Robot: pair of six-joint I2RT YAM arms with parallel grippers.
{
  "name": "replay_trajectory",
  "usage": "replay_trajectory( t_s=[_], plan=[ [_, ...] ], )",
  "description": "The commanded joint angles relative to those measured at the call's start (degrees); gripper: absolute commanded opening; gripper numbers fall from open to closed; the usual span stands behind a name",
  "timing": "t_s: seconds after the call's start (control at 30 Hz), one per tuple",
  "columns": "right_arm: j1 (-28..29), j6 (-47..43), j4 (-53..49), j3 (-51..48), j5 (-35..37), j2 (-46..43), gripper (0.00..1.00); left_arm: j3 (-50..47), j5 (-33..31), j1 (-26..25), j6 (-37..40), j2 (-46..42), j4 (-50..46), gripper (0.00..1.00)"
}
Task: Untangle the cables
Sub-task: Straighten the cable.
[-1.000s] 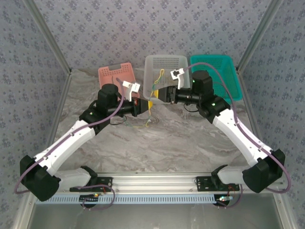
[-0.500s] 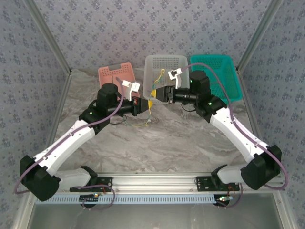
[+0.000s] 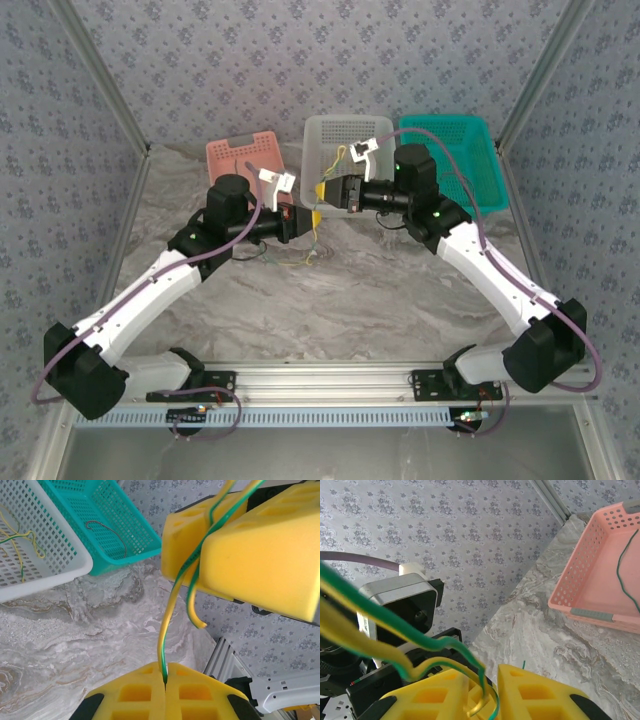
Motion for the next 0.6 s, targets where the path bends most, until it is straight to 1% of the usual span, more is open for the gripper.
replay_trajectory(
  t_s=[0.0,0.07,0.17,0.3,0.4,0.57],
  plan=[
    [0.25,-0.97,-1.27,2.21,-1.70,-0.41,0.25,2.48,0.85,-0.29,0.97,-0.19,0.17,0.00],
    [0.16,-2.21,-3.45,2.57,-2.02,-0.80,0.25,2.99,0.88,-0.21,1.52,0.03,-0.83,0.00],
    [-0.30,-3.91,-6.86,3.09,-2.26,-1.31,0.17,3.82,0.96,-0.01,2.48,0.22,-2.42,0.00],
    [-1.44,-4.94,-9.18,3.05,-3.03,-1.75,0.14,4.76,1.18,0.40,3.65,0.40,-4.49,0.00],
    [-2.15,-5.44,-10.47,3.12,-3.30,-2.17,0.06,5.13,1.45,0.68,4.21,0.40,-5.48,0.00],
    [-2.98,-6.29,-12.14,3.81,-3.69,-2.59,0.00,5.68,1.51,0.75,4.89,0.66,-6.80,0.00]
  ],
)
